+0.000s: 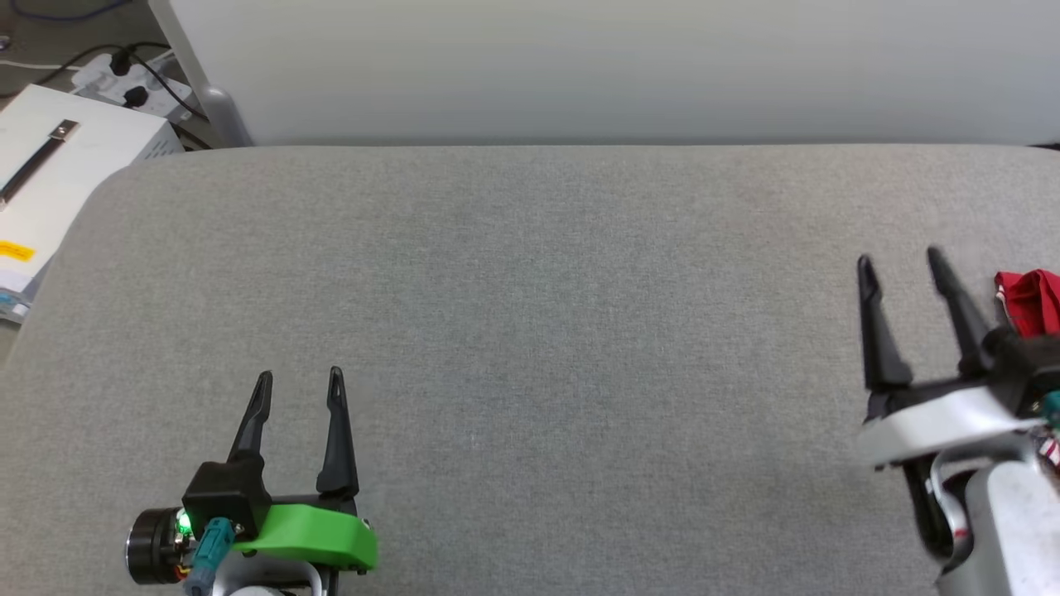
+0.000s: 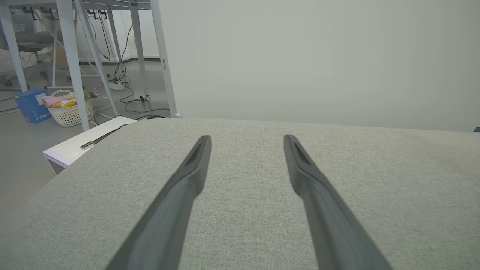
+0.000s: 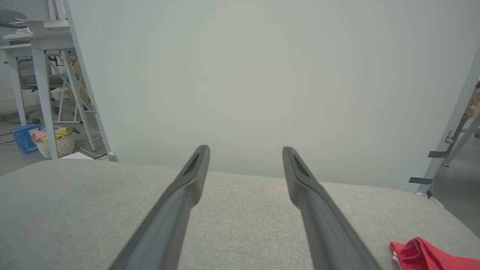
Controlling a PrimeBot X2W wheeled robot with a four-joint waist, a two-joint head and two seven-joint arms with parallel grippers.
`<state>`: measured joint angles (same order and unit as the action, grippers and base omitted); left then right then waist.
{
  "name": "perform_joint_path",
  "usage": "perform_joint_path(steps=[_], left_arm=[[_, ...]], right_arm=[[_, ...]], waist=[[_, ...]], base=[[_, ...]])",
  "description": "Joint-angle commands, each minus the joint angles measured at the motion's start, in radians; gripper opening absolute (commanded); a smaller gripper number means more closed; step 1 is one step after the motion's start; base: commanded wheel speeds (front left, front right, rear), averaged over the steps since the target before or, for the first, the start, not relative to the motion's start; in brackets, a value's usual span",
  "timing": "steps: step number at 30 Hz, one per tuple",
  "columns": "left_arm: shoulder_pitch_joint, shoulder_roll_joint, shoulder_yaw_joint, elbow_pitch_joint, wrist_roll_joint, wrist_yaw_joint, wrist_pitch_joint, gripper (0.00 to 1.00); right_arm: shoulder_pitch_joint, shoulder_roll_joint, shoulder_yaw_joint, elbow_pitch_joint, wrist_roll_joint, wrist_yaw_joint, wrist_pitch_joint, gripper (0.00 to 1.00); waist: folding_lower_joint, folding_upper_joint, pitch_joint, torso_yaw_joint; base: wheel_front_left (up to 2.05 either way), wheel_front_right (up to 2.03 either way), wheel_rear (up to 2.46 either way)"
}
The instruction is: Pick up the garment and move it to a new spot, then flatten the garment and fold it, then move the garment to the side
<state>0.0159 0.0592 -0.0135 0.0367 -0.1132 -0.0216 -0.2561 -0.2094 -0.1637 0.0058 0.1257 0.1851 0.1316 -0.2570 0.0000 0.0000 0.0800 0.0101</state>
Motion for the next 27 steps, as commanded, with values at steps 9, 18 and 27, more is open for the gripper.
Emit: perform_joint_path(steps=[9, 18, 27], left_arm=[[0.054, -0.006, -0.005, 0.031, -0.021, 0.007, -0.006, 1.00], [0.074, -0.007, -0.012, 0.045, -0.034, 0.008, -0.006, 1.00], [0.058, -0.003, -0.014, 0.049, -0.034, 0.009, 0.006, 0.00]], right_arm=[[0.191, 0.065, 0.018, -0.010, 0.011, -0.001, -0.005, 1.00], [0.273, 0.086, 0.015, -0.052, 0.009, -0.001, -0.005, 1.00], [0.267, 0.088, 0.015, -0.047, 0.003, 0.000, 0.005, 0.00]], waist=[[0.0000, 0.0000, -0.067, 0.013], [0.0000, 0.0000, -0.081, 0.000], [0.0000, 0.0000, -0.083, -0.002]], base=[[0.00, 0.00, 0.00], [0.00, 0.00, 0.00], [0.00, 0.00, 0.00]])
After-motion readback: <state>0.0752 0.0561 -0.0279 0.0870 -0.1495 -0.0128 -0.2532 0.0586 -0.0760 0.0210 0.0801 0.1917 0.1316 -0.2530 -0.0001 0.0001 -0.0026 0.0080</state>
